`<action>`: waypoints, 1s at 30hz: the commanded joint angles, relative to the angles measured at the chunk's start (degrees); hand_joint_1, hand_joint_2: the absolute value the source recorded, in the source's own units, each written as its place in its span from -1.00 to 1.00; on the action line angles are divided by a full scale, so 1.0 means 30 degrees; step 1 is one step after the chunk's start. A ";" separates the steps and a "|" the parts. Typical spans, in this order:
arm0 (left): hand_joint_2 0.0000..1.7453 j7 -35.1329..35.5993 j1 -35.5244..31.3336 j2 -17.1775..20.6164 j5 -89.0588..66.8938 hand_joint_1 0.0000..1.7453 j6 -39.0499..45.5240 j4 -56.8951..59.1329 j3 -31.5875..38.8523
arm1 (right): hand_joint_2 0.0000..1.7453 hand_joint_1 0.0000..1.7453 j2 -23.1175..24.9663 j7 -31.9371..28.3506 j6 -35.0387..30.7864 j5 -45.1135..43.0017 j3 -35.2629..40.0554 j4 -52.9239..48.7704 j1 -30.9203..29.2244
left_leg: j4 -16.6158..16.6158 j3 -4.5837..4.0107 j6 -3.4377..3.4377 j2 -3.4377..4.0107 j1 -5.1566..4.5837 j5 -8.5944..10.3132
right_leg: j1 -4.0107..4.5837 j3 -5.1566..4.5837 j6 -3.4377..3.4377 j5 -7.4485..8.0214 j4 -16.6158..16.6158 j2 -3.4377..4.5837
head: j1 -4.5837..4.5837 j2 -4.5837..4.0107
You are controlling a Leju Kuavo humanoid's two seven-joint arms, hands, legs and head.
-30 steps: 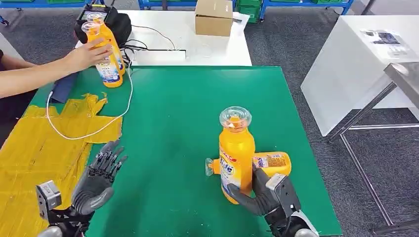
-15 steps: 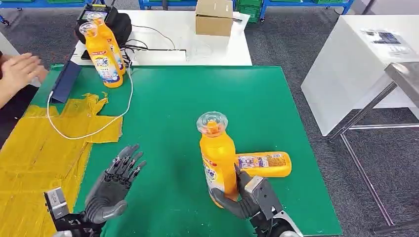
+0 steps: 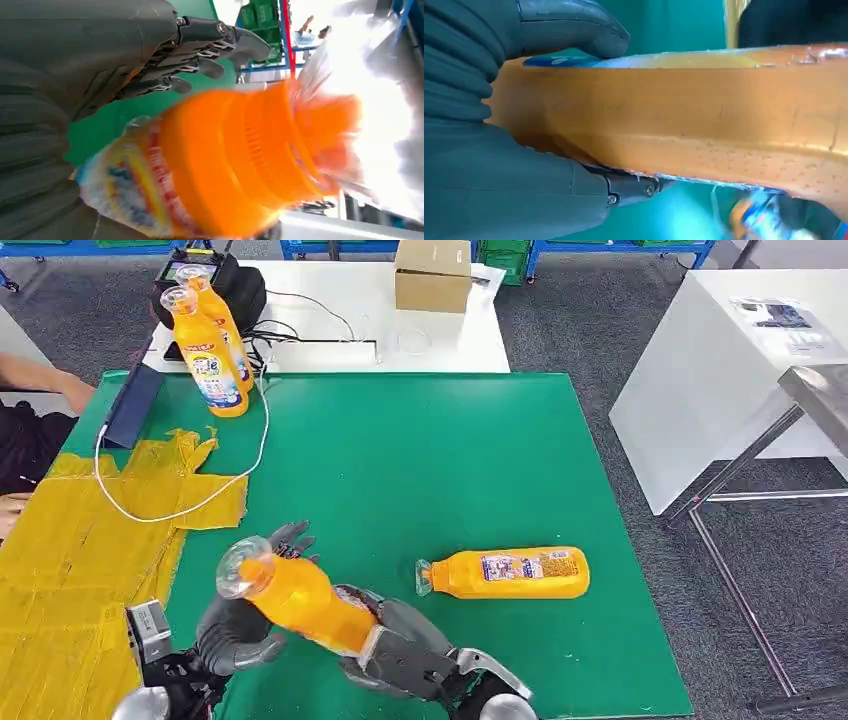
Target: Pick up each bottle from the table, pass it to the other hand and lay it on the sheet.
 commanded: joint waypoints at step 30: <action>1.00 -0.2096 -0.1109 0.0801 -0.4504 1.00 0.1798 0.1482 -0.1922 | 1.00 1.00 -0.0649 -0.0590 0.0030 -0.0216 0.2603 0.2691 -0.2560 | -0.0032 -0.0003 0.0065 -0.0077 -0.0053 0.0019 | -0.0038 -0.0002 -0.0080 -0.0003 -0.0008 0.0011 | 0.0000 0.0000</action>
